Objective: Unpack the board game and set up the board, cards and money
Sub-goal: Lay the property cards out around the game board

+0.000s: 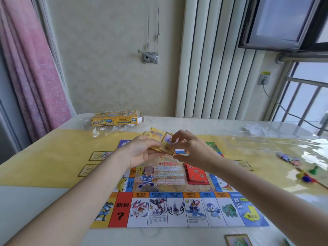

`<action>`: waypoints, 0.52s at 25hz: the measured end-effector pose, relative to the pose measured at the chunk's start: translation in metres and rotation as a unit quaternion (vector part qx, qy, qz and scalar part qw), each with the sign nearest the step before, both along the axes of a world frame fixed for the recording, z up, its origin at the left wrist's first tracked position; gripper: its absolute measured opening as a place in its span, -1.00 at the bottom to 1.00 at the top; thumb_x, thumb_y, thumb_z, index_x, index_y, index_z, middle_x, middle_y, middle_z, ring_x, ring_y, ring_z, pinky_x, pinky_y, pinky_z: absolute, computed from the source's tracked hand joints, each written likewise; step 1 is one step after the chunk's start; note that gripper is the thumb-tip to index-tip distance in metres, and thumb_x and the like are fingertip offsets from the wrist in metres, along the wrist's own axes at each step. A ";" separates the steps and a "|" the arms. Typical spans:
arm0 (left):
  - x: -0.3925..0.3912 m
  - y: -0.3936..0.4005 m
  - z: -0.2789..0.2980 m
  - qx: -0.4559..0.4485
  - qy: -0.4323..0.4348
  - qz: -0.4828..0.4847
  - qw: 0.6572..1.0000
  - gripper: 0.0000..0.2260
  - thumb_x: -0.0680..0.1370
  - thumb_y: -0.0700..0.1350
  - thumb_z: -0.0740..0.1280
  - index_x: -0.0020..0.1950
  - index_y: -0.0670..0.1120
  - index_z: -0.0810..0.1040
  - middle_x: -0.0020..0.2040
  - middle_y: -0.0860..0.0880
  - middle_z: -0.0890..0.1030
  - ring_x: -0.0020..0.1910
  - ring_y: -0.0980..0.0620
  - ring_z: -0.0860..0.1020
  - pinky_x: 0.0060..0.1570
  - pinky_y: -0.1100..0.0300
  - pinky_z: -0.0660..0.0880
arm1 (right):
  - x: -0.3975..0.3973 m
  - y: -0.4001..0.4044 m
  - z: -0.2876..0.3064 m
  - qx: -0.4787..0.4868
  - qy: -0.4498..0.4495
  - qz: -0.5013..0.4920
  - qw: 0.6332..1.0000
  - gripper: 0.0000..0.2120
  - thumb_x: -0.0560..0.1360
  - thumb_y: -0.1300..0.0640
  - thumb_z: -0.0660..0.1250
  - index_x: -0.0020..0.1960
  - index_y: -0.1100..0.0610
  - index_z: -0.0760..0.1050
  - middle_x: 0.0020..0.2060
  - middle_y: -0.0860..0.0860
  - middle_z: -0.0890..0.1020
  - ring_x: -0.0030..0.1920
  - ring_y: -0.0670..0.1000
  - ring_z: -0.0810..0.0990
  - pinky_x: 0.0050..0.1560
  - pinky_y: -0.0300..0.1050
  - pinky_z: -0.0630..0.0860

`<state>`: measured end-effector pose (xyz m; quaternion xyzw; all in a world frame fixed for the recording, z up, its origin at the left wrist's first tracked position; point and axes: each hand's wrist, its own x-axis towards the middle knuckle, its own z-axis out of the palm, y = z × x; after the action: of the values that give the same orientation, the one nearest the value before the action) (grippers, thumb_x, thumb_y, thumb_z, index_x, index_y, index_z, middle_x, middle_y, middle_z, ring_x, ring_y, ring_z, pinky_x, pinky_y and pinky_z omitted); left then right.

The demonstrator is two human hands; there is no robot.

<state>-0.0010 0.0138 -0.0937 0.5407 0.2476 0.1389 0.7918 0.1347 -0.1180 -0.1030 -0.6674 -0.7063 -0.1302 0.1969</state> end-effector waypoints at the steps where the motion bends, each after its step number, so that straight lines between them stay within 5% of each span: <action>1: -0.001 0.000 -0.002 0.010 0.008 0.005 1.000 -0.92 0.54 -0.40 0.22 -0.02 -0.29 0.47 -0.30 -0.21 0.66 -0.37 -0.05 0.66 -0.28 0.15 0.62 | 0.002 -0.005 0.003 -0.028 0.024 -0.014 0.999 -0.68 0.43 0.19 0.41 0.17 0.05 0.57 0.07 -0.01 0.47 -0.08 -0.14 0.42 0.02 -0.26 0.44; 3: -0.002 0.000 -0.004 0.015 0.010 0.013 1.000 -0.90 0.53 -0.42 0.22 -0.05 -0.26 0.46 -0.30 -0.20 0.67 -0.37 -0.05 0.66 -0.32 0.17 0.62 | 0.005 -0.010 0.008 0.002 0.106 -0.056 0.993 -0.69 0.47 0.26 0.35 0.19 0.06 0.55 0.06 -0.07 0.42 -0.13 -0.19 0.45 -0.01 -0.31 0.48; 8: -0.002 -0.008 -0.002 0.023 0.010 -0.005 1.000 -0.84 0.53 -0.40 0.23 0.08 -0.28 0.47 -0.26 -0.19 0.67 -0.34 -0.04 0.67 -0.35 0.19 0.61 | 0.011 -0.006 0.020 0.042 0.376 -0.132 0.916 -0.79 0.52 0.37 0.21 0.06 0.22 0.56 -0.18 0.04 0.61 -0.18 0.00 0.59 -0.07 -0.02 0.61; 13: -0.002 -0.009 0.002 0.034 0.013 -0.012 0.999 -0.88 0.53 -0.41 0.22 -0.02 -0.26 0.50 -0.30 -0.17 0.67 -0.36 -0.01 0.67 -0.30 0.18 0.62 | 0.002 -0.008 0.025 0.032 0.536 -0.112 0.836 -0.89 0.51 0.35 0.25 -0.05 0.28 0.56 -0.24 0.11 0.62 -0.30 -0.05 0.57 -0.25 -0.29 0.57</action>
<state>-0.0033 0.0045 -0.0913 0.5718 0.2464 0.1312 0.7715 0.1369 -0.1263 -0.0782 -0.7006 -0.4067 0.2043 0.5495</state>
